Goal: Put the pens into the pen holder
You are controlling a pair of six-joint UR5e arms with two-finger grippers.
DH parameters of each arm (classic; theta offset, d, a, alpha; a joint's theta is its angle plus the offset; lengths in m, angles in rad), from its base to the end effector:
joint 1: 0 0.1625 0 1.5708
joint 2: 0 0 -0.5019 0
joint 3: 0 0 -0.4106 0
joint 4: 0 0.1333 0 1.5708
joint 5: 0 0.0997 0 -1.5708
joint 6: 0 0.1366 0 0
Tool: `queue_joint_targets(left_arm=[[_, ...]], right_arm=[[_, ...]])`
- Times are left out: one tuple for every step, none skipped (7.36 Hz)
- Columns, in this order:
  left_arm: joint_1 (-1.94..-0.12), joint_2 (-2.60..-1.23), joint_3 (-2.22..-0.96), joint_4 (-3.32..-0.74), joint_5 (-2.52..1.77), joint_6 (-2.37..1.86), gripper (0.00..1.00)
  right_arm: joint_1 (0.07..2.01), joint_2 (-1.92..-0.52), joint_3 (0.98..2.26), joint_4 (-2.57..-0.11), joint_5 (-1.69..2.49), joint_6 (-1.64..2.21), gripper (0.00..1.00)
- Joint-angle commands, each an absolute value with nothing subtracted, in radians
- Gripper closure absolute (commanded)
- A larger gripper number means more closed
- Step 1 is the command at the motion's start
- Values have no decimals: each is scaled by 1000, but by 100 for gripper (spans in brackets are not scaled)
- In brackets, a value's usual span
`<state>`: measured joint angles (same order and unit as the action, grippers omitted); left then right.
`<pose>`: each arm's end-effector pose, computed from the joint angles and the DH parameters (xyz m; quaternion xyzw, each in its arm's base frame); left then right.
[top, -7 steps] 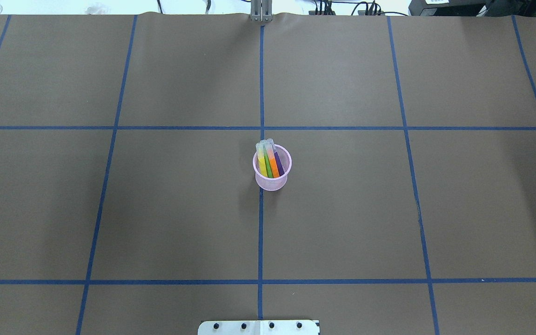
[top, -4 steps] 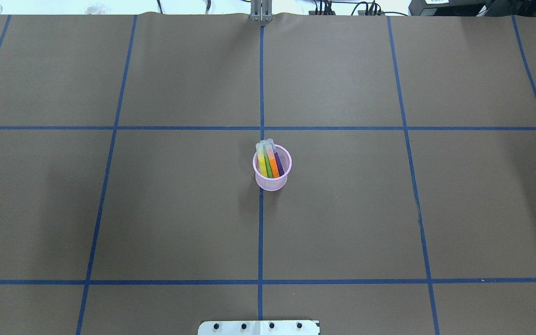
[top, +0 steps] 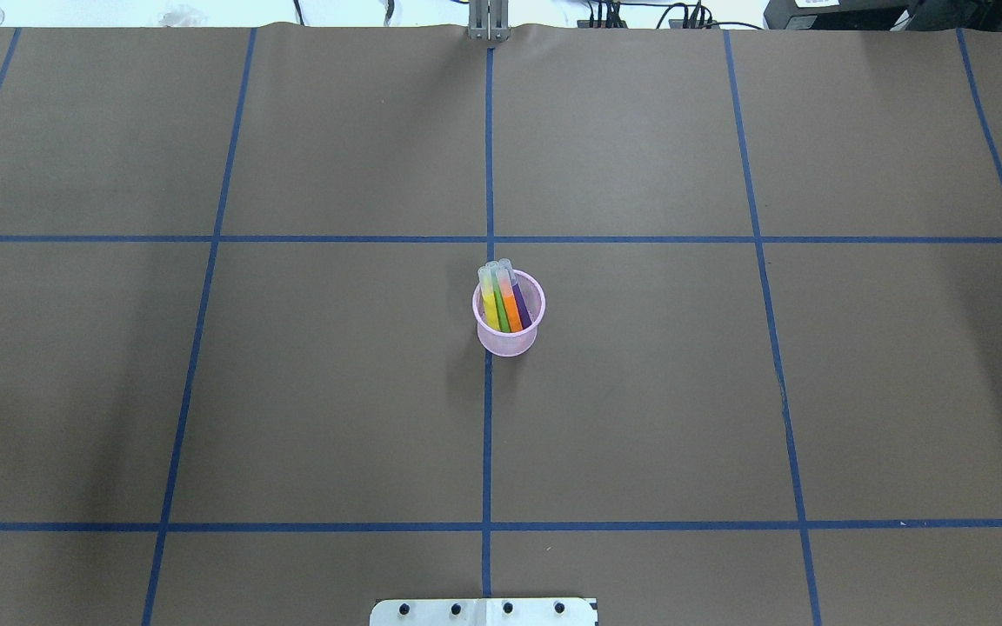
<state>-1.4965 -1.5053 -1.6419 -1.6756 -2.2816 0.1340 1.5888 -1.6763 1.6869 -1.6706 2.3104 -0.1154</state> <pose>-0.0078 -0.4902 0.7529 0.0621 0.3457 0.1164 0.9290 0.0493 -0.4472 0.7666 -0.0174 -0.3630 -0.0292 0.9312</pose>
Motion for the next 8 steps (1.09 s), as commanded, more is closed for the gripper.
queue_joint_targets(left_arm=[[-1500, -1450, -1695, -1683, -2279, 129, 0], [-1500, -1448, -1694, -1681, -2283, 135, 0], [-1503, -1444, -1697, -1683, -2284, 137, 0], [-1503, -1440, -1680, -1680, -2284, 127, 0], [-1500, -1445, -1649, -1684, -2286, 123, 0], [-1502, -1445, -1651, -1695, -2286, 124, 0], [-1503, -1442, -1655, -1697, -2277, 126, 0], [-1500, -1445, -1654, -1698, -2273, 127, 0]], right_arm=[[1589, -1674, 1686, -1671, 2312, -114, 0], [1589, -1671, 1687, -1671, 2312, -114, 0], [1588, -1664, 1689, -1671, 2312, -114, 0], [1588, -1663, 1692, -1671, 2313, -114, 0], [1588, -1663, 1681, -1674, 2313, -112, 0], [1588, -1667, 1675, -1671, 2307, -117, 0], [1588, -1675, 1674, -1669, 2306, -123, 0], [1588, -1681, 1671, -1670, 2299, -123, 0]])
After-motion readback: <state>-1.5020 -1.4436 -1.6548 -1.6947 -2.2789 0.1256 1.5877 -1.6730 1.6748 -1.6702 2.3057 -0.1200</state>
